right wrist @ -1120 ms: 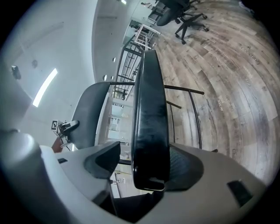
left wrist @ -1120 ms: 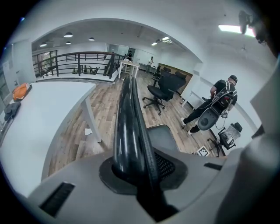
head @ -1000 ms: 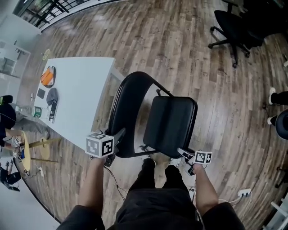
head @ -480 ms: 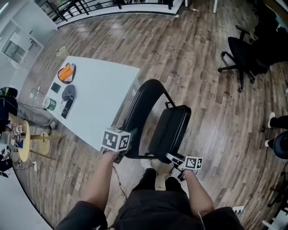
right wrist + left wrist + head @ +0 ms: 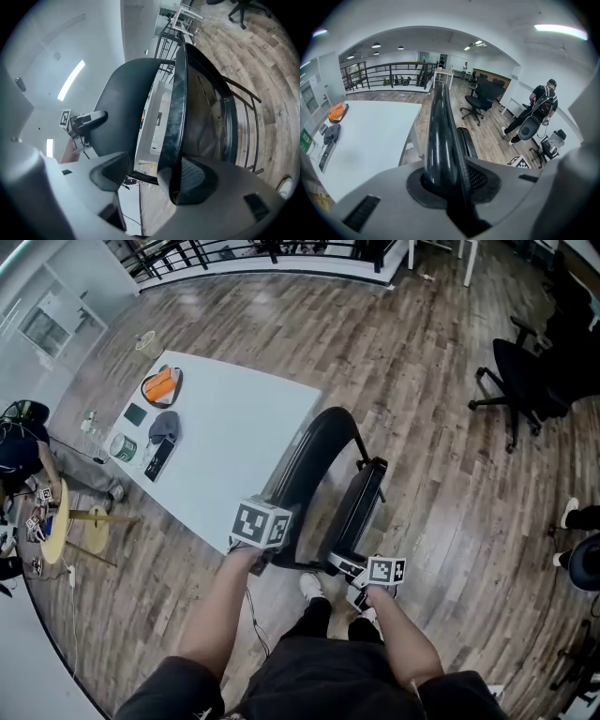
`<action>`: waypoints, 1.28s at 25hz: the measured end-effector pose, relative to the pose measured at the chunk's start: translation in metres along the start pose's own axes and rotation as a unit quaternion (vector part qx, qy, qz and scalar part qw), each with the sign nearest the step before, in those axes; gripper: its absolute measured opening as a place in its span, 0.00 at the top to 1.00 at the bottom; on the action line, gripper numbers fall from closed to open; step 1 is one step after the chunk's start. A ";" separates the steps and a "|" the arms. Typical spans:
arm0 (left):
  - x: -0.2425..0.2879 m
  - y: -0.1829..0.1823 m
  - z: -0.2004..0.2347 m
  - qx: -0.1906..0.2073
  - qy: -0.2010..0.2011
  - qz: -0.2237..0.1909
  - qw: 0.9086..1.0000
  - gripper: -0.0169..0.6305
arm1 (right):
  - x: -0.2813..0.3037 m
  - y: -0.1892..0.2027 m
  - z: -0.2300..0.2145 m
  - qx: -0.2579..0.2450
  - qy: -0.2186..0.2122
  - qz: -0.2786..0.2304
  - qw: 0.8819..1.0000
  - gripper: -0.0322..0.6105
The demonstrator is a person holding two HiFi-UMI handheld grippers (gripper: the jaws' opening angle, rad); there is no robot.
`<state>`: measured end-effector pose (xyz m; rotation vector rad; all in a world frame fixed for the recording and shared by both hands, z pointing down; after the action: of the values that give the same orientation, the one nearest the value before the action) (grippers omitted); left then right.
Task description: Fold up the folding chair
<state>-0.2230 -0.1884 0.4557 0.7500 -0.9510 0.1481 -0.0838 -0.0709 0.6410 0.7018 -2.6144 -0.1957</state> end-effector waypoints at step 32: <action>-0.039 0.004 0.110 -0.008 0.002 0.000 1.000 0.87 | 0.173 -0.011 0.059 -0.031 0.002 0.032 0.999 0.55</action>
<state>-0.3227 -0.2479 0.4667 0.7351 -0.9466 0.1422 -0.2399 -0.1661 0.6483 0.5955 -2.6112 -0.2544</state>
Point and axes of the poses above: the fingertips, and each gripper's own axes: x forward along the fingers, z to its left, y out of its underside, the point moved 6 cm from there along -x, backward along the fingers, and after that the axes turned 11 degrees about y, right-handed, at the moved point
